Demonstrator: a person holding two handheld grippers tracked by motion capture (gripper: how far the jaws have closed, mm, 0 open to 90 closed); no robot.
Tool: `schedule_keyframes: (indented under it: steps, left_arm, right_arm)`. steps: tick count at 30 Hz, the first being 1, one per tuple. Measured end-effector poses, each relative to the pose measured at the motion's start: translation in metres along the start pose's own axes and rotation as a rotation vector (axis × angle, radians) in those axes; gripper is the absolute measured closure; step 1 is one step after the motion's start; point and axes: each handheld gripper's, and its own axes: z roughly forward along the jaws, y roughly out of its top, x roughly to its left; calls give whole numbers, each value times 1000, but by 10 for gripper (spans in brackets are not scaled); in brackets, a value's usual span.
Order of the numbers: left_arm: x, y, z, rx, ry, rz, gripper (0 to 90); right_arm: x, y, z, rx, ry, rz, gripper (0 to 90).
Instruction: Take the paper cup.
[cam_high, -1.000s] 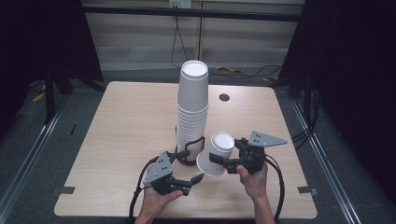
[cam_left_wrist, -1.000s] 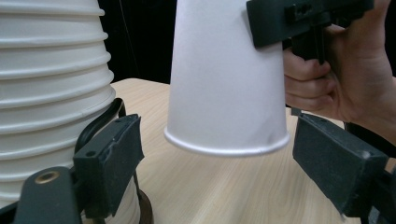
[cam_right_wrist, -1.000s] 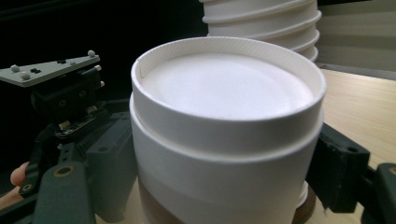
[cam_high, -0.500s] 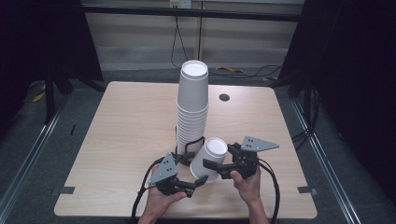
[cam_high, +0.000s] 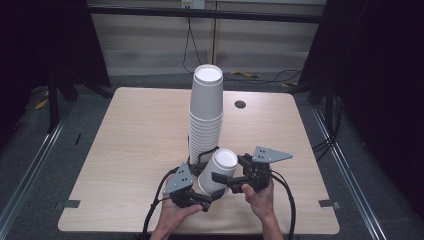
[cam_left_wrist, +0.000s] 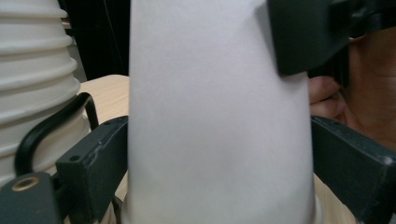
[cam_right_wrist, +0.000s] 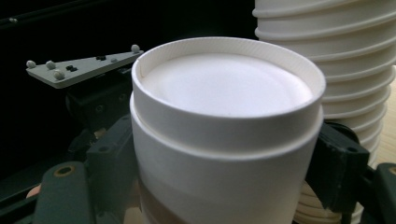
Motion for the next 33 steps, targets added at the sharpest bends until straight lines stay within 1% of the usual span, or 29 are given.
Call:
schedule_keyframes:
  steps: [1,2,4,6,8,10,14,15,19,24,27,33]
  left_arm:
    - [0,0,1,2,-1,4,84]
    - [0,-1,2,2,-2,-2,83]
    - [0,-1,2,5,0,2,88]
    - [1,-1,3,12,-8,2,92]
    - [1,-1,3,9,-8,-6,95]
    - [2,-1,3,18,-10,-5,101]
    - [2,0,3,29,-11,-6,120]
    - [2,1,3,25,-13,-5,123]
    - [3,1,3,31,-8,-5,134]
    - [4,1,2,37,-7,-7,140]
    - [5,2,1,50,-6,-7,142]
    - [8,2,-3,41,6,-23,143]
  right_arm:
    - [1,0,1,-1,4,-5,216]
    - [1,0,1,-2,6,-6,216]
    - [2,0,2,-4,7,-5,216]
    - [2,0,2,-3,9,-4,216]
    - [2,-1,3,-1,9,-6,216]
    - [2,-1,3,0,6,-7,215]
    - [1,0,3,3,10,0,203]
    - [1,0,3,4,10,1,201]
    - [1,-1,4,-2,3,1,188]
    - [2,-1,5,-9,6,-3,149]
    - [0,0,5,-10,7,6,139]
    - [-2,1,1,-11,5,7,138]
